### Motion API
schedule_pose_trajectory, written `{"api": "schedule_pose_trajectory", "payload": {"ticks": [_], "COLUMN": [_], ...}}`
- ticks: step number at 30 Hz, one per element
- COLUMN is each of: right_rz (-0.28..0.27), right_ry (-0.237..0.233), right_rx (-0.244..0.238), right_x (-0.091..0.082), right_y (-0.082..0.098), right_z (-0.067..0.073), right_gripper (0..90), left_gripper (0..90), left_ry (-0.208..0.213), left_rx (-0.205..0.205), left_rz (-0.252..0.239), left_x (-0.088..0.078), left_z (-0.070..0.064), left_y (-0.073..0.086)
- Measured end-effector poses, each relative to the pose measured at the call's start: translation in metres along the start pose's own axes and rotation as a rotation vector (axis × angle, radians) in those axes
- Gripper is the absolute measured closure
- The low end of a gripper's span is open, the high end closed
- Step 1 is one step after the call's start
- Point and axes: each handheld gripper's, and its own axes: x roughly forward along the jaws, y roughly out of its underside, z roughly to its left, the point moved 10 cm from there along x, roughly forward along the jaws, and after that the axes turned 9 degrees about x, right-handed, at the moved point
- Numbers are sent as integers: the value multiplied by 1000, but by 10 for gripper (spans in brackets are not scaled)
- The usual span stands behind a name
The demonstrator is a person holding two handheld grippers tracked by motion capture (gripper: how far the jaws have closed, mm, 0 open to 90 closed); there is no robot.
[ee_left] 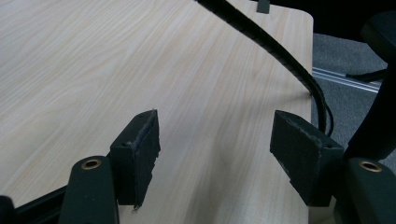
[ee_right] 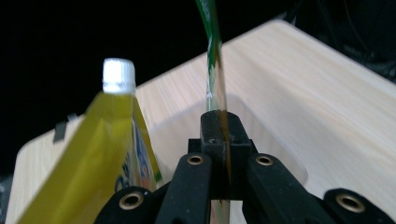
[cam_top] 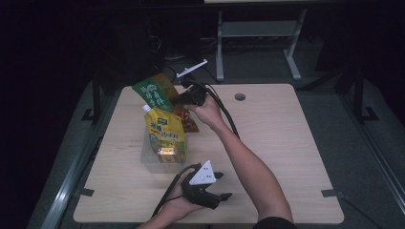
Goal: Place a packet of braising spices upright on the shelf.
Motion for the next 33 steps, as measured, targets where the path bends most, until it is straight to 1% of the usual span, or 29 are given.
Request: {"api": "schedule_pose_trajectory", "payload": {"ticks": [2,4,5,6,8,10,13,15,17,19,20,21,26,30,32,33], "right_rz": [-48,-92,-114,-131,-159,-190,-197,-202,-209,-215,-208,-202,-210,-193,-193,-191], "right_ry": [-10,-33,-49,-66,-80,-112,-117,-118,-130,-129,-132,-123,-137,-141,-160,-162], "right_rx": [12,26,38,48,60,75,61,60,67,67,62,53,52,33,34,30], "right_x": [0,0,1,1,3,6,13,17,19,20,20,21,19,21,20,20], "right_y": [-3,-5,-6,-7,-7,-6,-1,3,6,10,13,16,24,32,35,35], "right_z": [1,2,3,4,5,6,6,4,2,-2,-4,-6,-11,-10,-9,-9], "right_gripper": [898,898,898,898,898,898,898,898,898,898,898,898,897,897,897,897], "left_gripper": [324,324,324,324,323,324,324,324,324,324,324,324,324,325,324,324], "left_ry": [1,4,3,4,9,10,11,11,11,11,11,12,13,11,12,13], "left_rx": [3,-4,2,5,10,10,8,8,8,6,6,7,7,8,5,4], "left_rz": [-2,-3,-4,-3,3,8,11,10,12,12,12,13,13,11,11,10], "left_x": [0,1,1,1,2,3,3,3,3,3,3,3,4,3,3,3], "left_z": [0,-1,0,-1,-2,-3,-3,-3,-3,-3,-3,-3,-3,-3,-2,-3], "left_y": [0,-1,-1,-1,1,2,3,3,4,5,5,5,5,4,4,4]}}
